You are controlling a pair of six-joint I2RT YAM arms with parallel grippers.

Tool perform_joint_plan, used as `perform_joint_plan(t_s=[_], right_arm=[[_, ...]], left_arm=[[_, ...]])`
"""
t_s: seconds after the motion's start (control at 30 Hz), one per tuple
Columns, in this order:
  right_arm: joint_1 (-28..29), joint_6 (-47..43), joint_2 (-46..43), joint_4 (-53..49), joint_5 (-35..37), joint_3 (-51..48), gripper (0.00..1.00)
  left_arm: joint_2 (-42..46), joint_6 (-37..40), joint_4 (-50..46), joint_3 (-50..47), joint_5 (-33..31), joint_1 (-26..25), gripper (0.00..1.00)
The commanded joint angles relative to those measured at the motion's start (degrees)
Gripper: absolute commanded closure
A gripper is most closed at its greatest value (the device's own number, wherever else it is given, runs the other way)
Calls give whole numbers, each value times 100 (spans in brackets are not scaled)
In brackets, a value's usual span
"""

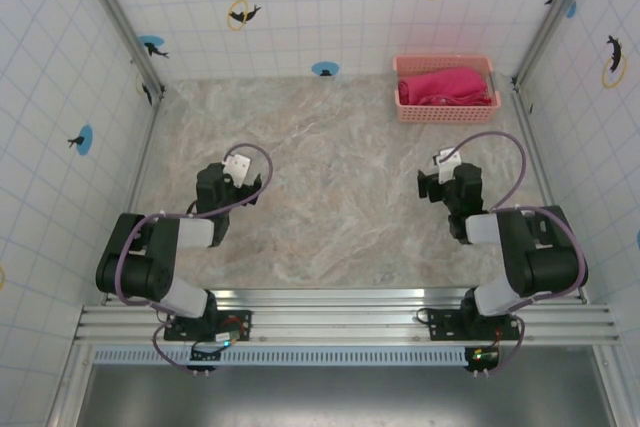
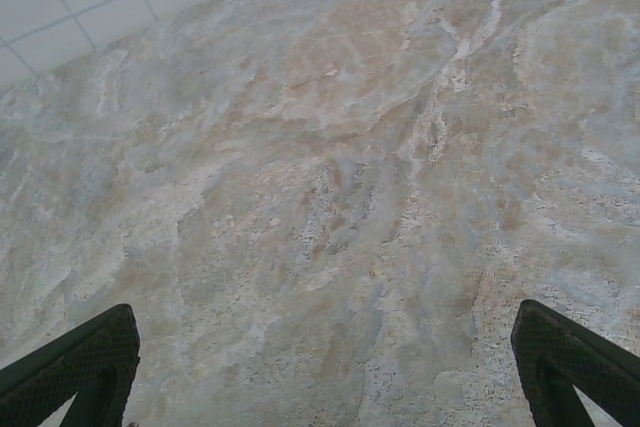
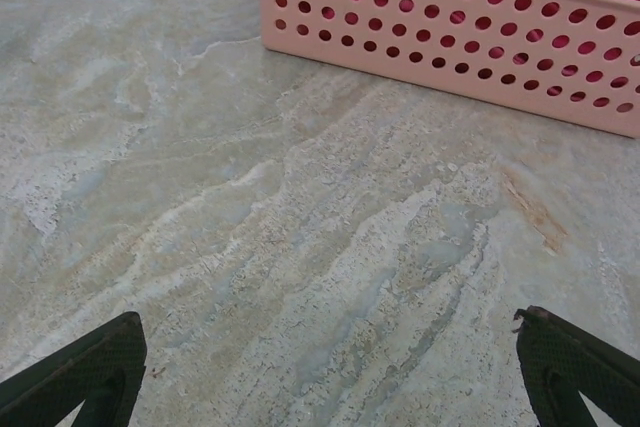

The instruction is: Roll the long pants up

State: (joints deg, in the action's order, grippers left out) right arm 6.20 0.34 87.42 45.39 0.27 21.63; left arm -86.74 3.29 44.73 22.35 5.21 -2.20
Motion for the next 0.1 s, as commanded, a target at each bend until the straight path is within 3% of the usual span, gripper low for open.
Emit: perform_joint_plan(t_s=[0.0,0.07], right_arm=[[15,-15,-51,108,426,181,2],[33,39,-55,37,631,215,2]], left_arm=[[-14,157,159,120,-30,40,3],[-2,161,176,117,-30,46,3]])
